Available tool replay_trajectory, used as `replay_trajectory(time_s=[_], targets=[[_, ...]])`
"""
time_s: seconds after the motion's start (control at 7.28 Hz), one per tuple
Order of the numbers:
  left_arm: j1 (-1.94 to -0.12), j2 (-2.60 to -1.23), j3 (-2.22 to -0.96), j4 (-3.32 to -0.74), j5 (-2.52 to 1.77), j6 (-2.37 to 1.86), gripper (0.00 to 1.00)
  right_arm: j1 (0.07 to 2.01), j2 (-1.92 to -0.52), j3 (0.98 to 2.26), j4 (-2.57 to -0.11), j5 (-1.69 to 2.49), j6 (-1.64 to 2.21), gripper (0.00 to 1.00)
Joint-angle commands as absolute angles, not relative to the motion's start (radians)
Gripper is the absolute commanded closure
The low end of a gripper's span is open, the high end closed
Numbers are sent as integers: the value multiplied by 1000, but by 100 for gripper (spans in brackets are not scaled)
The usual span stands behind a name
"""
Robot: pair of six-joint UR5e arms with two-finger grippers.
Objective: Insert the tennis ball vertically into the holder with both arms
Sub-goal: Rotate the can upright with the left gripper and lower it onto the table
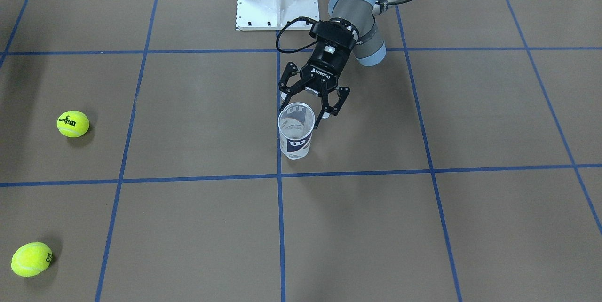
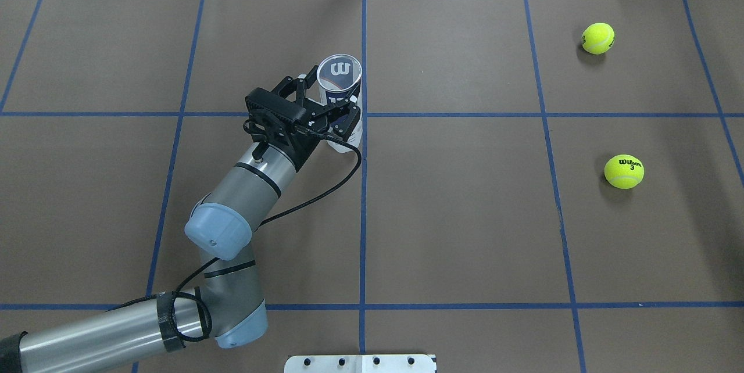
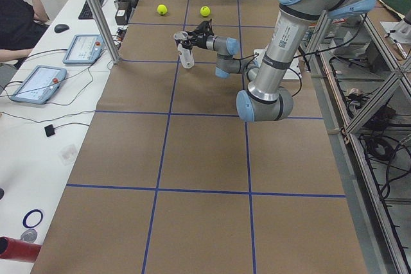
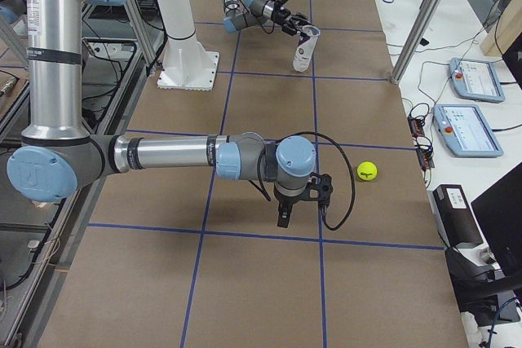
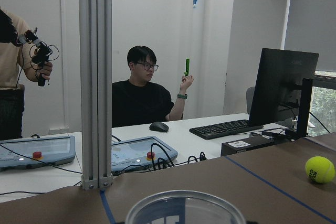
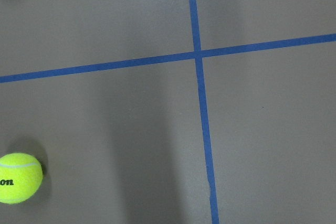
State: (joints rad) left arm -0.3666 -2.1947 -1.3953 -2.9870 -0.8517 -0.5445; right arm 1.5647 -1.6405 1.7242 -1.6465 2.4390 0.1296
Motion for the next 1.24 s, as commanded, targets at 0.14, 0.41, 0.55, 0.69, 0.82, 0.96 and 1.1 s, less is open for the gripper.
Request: replay_trajectory(time_s=[0.14, 0.41, 0.55, 0.69, 0.82, 0.96, 1.1], targets=[[-364, -2195, -1367, -2985, -851, -545, 57, 1565, -1640, 1724, -1646, 2439, 130, 1], [-365, -2198, -1371, -2984, -850, -543, 56, 1565, -1640, 1724, -1646, 2439, 130, 1], [-370, -2200, -1374, -2984, -850, -540, 28, 1565, -1640, 1721, -1646, 2439, 130, 1], [-385, -2206, -1376, -2984, -851, -494, 0, 1565, -1641, 1721, -1646, 2439, 130, 1], [-385, -2207, -1376, -2984, -851, -464, 0, 1565, -1641, 1723, -1646, 2439, 129, 1], [-385, -2209, -1376, -2984, -853, -463, 0, 1565, -1643, 1723, -1646, 2439, 130, 1], [-385, -2210, -1393, -2984, -856, -465, 0, 1565, -1643, 1723, -1646, 2439, 129, 1]])
